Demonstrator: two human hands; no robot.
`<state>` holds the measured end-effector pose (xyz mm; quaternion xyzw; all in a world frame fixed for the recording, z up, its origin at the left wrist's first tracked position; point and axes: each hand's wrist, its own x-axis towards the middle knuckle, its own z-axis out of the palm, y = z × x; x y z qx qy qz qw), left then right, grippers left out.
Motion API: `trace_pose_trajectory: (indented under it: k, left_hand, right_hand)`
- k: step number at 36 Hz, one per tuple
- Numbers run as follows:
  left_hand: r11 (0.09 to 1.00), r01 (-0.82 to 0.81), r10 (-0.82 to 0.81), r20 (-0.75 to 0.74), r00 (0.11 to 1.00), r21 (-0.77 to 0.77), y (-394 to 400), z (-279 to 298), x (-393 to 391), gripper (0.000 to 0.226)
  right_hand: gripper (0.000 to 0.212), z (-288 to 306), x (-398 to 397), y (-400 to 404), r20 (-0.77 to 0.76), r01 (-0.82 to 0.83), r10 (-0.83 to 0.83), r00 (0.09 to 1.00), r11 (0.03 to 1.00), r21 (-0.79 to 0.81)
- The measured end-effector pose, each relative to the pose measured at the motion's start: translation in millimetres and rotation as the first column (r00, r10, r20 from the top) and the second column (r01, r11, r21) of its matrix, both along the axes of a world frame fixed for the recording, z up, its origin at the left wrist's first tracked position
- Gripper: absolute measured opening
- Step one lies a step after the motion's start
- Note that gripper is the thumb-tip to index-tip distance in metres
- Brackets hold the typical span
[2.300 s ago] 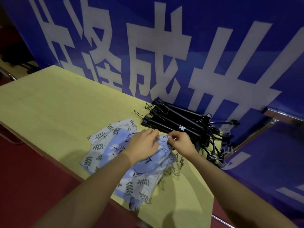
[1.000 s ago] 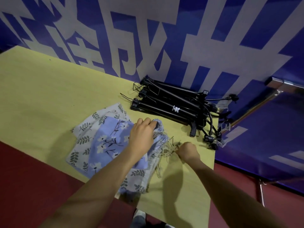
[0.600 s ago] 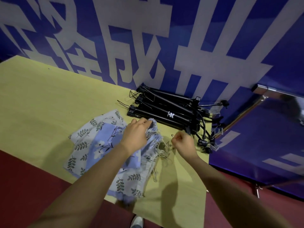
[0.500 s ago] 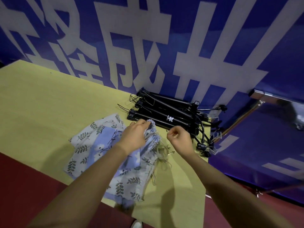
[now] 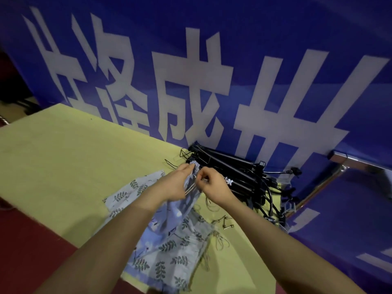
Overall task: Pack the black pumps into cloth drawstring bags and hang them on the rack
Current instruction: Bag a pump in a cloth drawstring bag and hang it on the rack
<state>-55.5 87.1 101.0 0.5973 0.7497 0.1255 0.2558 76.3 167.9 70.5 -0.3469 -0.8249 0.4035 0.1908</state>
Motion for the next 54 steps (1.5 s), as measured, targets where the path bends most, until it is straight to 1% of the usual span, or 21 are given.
trace_pose_trajectory:
  k: [2, 6, 9, 13, 17, 21, 23, 25, 27, 33, 36, 38, 39, 41, 44, 45, 46, 47, 49, 51, 54]
  left_hand:
    - [1.0, 0.005, -0.005, 0.007, 1.0, 0.0, 0.4, 0.4, -0.2, 0.094]
    - [0.999, -0.025, 0.021, 0.091, 0.996, 0.043, 2.0, -0.4, -1.3, 0.1]
    - [0.994, -0.076, 0.063, 0.155, 0.986, 0.082, 3.9, -2.8, -4.5, 0.098]
    - [0.991, -0.107, 0.095, 0.134, 0.986, 0.085, 5.7, -8.1, -8.6, 0.095]
    - [0.984, -0.16, 0.151, 0.111, 0.982, 0.083, 10.5, -15.4, -9.6, 0.094]
    - [0.961, -0.259, 0.26, 0.003, 0.966, 0.095, 22.6, -21.2, -8.9, 0.089]
    - [0.955, -0.274, 0.284, -0.08, 0.956, 0.109, 27.4, -22.8, -8.6, 0.083]
    - [0.954, -0.273, 0.29, -0.155, 0.944, 0.125, 31.0, -24.2, -8.0, 0.076]
    - [0.955, -0.264, 0.288, -0.211, 0.934, 0.135, 34.2, -25.4, -8.3, 0.07]
    - [0.962, -0.239, 0.267, -0.26, 0.928, 0.135, 38.7, -31.2, -9.9, 0.065]
    - [0.974, -0.215, 0.226, -0.242, 0.943, 0.073, 45.4, -33.6, -9.5, 0.073]
    - [0.98, -0.195, 0.2, -0.215, 0.956, 0.046, 49.1, -35.6, -9.8, 0.079]
    - [0.981, -0.193, 0.196, -0.205, 0.959, 0.038, 50.7, -36.4, -10.1, 0.08]
    - [0.98, -0.196, 0.197, -0.199, 0.96, 0.026, 54.1, -37.3, -9.7, 0.078]
    - [0.978, -0.206, 0.21, -0.195, 0.958, 0.044, 59.2, -38.3, -8.7, 0.066]
    - [0.976, -0.214, 0.219, -0.196, 0.956, 0.049, 61.7, -38.9, -8.1, 0.061]
    - [0.973, -0.222, 0.229, -0.193, 0.954, 0.054, 64.0, -39.1, -7.0, 0.057]
    - [0.971, -0.231, 0.237, -0.186, 0.954, 0.055, 66.8, -39.3, -6.1, 0.054]
    - [0.968, -0.242, 0.25, -0.174, 0.952, 0.065, 74.4, -39.8, -4.1, 0.05]
    - [0.967, -0.243, 0.254, -0.168, 0.953, 0.079, 82.4, -40.9, -3.5, 0.049]
    - [0.97, -0.234, 0.243, -0.179, 0.953, 0.07, 92.3, -45.7, -3.9, 0.049]
  right_hand:
    - [0.003, 1.7, -3.2, 0.5, 0.027, -0.002, 0.0, 1.0, 0.998, 0.071]
    - [0.003, 4.5, -10.7, 2.4, 0.025, -0.005, 0.002, 1.0, 0.994, 0.109]
    - [0.008, 2.7, -18.5, 5.9, 0.115, 0.003, -0.02, 0.993, 0.988, 0.154]
    - [0.012, 0.6, -25.4, 8.2, 0.273, -0.042, -0.015, 0.962, 0.978, 0.202]
    - [0.034, 0.2, -27.2, 13.1, 0.381, -0.104, 0.024, 0.924, 0.976, 0.192]
    - [0.066, -4.1, -29.5, 19.0, 0.382, -0.144, 0.106, 0.918, 0.987, 0.071]
    - [0.072, -7.6, -28.3, 22.4, 0.386, -0.141, 0.116, 0.915, 0.989, 0.037]
    - [0.069, -9.8, -25.8, 27.1, 0.384, -0.144, 0.122, 0.915, 0.989, 0.027]
    - [0.065, -12.5, -22.8, 32.7, 0.317, -0.138, 0.127, 0.94, 0.99, 0.011]
    - [0.04, -22.5, -14.1, 39.9, 0.125, -0.056, 0.061, 0.99, 0.998, -0.042]
    - [0.044, -28.2, -15.0, 45.5, 0.008, -0.089, 0.091, 0.996, 0.984, -0.152]
    - [0.05, -28.9, -14.5, 50.6, -0.012, -0.118, 0.118, 0.993, 0.97, -0.214]
    - [0.05, -30.2, -13.4, 53.4, 0.011, -0.127, 0.132, 0.991, 0.971, -0.205]
    - [0.037, -33.0, -10.8, 56.8, 0.032, -0.099, 0.104, 0.994, 0.986, -0.136]
    - [0.017, -37.1, -8.6, 64.7, -0.056, 0.057, -0.062, 0.997, 0.994, -0.093]
    - [0.013, -39.0, -8.5, 69.9, -0.044, 0.117, -0.12, 0.992, 0.991, -0.057]
    - [0.008, -40.1, -8.5, 75.2, 0.005, 0.166, -0.166, 0.986, 0.986, -0.012]
    - [0.01, -41.6, -8.6, 81.2, 0.072, 0.197, -0.198, 0.977, 0.98, 0.031]
    - [0.027, -44.4, -7.3, 93.6, 0.263, 0.206, -0.237, 0.935, 0.968, 0.14]
    - [0.043, -45.8, -4.1, 105.3, 0.419, 0.164, -0.258, 0.871, 0.955, 0.248]
    - [0.059, -52.1, 2.0, 123.7, 0.518, 0.115, -0.283, 0.807, 0.936, 0.331]
